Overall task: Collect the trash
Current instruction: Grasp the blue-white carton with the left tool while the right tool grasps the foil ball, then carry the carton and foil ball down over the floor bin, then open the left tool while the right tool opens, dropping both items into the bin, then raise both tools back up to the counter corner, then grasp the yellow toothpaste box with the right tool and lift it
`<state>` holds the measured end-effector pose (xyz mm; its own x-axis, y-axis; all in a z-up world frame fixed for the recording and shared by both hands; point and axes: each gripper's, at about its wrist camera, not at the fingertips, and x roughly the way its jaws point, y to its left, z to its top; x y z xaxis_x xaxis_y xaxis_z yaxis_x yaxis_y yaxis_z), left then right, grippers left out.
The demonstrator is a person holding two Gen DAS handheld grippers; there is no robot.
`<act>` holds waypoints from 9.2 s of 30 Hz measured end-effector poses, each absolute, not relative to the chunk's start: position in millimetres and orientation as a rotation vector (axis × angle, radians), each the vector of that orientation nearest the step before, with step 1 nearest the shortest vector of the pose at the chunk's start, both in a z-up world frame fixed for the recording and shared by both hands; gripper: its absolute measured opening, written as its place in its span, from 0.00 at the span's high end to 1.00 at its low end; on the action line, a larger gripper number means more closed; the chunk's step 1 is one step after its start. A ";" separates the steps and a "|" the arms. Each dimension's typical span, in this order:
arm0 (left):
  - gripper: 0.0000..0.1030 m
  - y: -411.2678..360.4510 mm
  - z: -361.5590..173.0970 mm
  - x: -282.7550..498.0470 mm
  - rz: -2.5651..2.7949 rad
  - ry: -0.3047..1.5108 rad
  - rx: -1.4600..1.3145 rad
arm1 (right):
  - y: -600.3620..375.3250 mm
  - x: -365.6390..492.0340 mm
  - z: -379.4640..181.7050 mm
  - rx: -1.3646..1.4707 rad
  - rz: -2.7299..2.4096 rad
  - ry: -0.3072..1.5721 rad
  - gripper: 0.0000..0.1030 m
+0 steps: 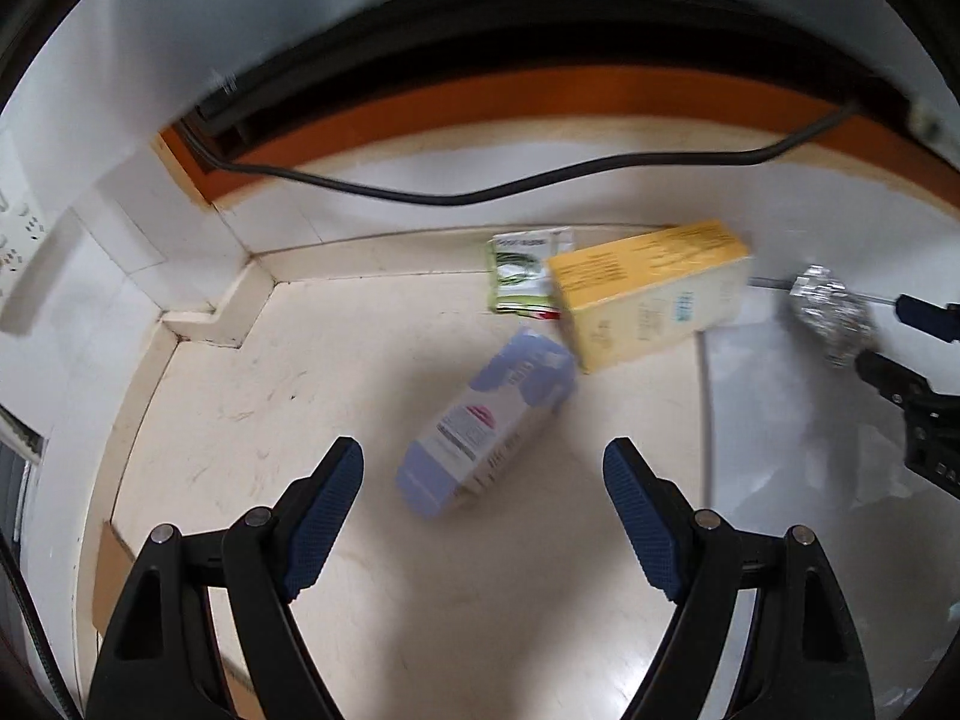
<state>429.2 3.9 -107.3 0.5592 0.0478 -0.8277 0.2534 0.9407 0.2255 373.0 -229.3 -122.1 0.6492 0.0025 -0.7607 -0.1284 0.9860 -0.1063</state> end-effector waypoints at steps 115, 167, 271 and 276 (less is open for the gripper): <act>0.68 22.2 -275.9 -64.0 -0.001 1.151 -0.115 | -124.3 -13.6 -273.1 -0.241 0.469 1.243 0.61; 0.45 91.7 -427.7 -51.4 0.261 1.270 -0.297 | -74.0 78.1 -437.5 -0.144 0.610 1.420 0.41; 0.24 38.6 -38.6 341.2 0.167 0.833 0.012 | -113.8 398.6 -97.5 -0.580 0.515 0.724 0.40; 0.24 41.6 -52.4 356.5 0.148 0.854 0.020 | -107.6 425.6 -111.5 -0.649 0.494 0.750 0.40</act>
